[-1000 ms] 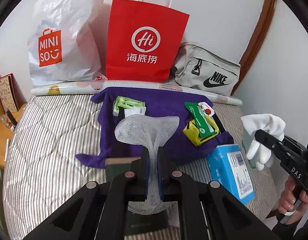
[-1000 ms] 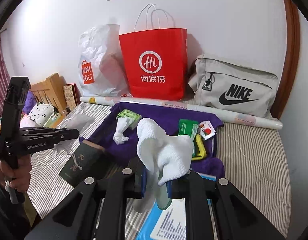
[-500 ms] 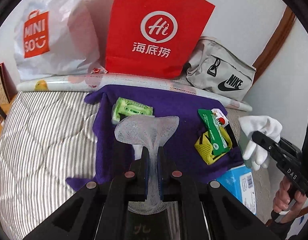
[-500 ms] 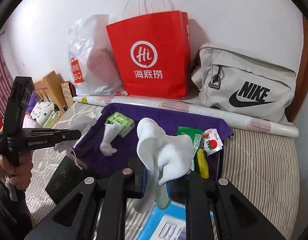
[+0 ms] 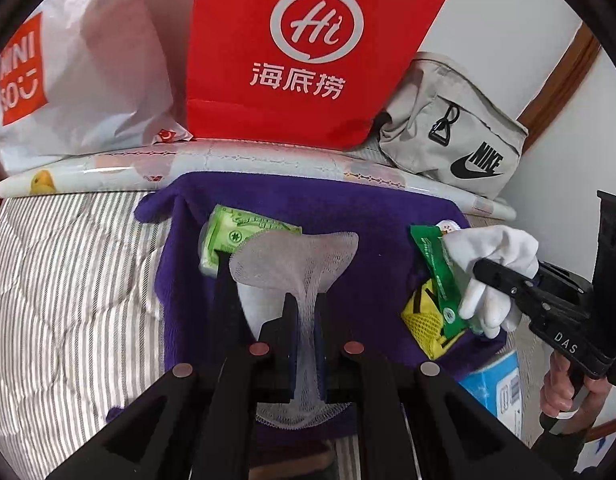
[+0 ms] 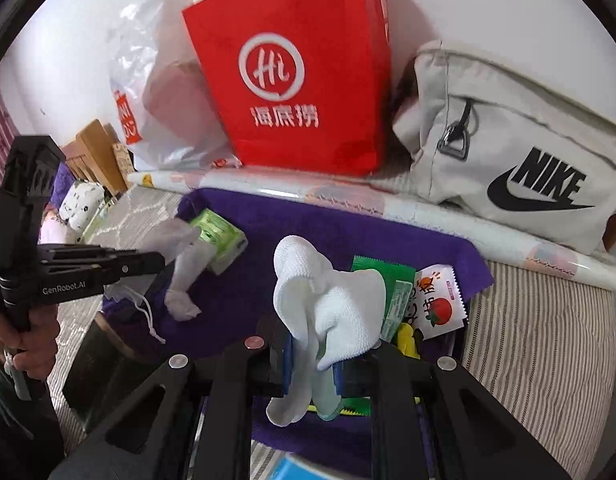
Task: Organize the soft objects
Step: 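Carry the gloves toward the yellow bag with right while left carries the mesh bag to the towel, then release the gloves onto the yellow bag with right while left drops the mesh bag on the towel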
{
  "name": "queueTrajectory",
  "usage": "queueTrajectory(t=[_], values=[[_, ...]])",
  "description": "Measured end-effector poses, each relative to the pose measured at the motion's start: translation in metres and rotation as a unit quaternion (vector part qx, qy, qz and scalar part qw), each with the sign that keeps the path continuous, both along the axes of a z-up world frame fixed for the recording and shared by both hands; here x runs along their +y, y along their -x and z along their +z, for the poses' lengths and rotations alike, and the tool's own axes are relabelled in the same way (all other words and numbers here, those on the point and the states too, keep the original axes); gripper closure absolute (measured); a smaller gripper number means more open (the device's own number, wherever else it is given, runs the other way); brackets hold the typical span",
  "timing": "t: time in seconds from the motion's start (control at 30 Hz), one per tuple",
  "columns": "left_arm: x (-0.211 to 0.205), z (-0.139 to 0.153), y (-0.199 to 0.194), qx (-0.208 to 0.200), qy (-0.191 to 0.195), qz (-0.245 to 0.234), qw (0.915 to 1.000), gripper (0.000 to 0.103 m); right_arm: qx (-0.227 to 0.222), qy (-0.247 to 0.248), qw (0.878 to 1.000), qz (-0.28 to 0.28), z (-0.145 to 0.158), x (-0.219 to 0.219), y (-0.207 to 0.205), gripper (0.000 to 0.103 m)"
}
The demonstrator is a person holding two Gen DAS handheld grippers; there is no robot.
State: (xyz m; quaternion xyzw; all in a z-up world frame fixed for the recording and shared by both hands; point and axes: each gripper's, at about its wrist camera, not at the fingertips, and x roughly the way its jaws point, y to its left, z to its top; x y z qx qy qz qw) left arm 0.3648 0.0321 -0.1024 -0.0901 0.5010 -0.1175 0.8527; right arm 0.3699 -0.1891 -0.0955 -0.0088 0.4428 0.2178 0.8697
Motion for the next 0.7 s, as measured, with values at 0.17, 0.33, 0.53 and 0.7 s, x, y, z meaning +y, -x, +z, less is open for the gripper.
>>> queueTrajectory(t=[0.17, 0.33, 0.53, 0.7], values=[[-0.006, -0.013, -0.016, 0.015, -0.011, -0.001, 0.9998, 0.095, 0.022, 0.011, 1.000, -0.001, -0.014, 0.001, -0.015, 0.087], [-0.010, -0.024, -0.024, 0.029, -0.015, -0.003, 0.9995, 0.095, 0.038, 0.023, 0.999, 0.008, -0.025, 0.004, -0.023, 0.086], [-0.007, -0.026, -0.026, 0.035, -0.012, 0.004, 0.9993, 0.048, 0.032, 0.031, 0.999, 0.007, -0.028, 0.004, -0.026, 0.032], [-0.005, -0.017, -0.018, 0.016, -0.020, 0.003, 0.9997, 0.045, 0.013, 0.049, 0.999, 0.007, -0.022, 0.004, -0.022, 0.031]])
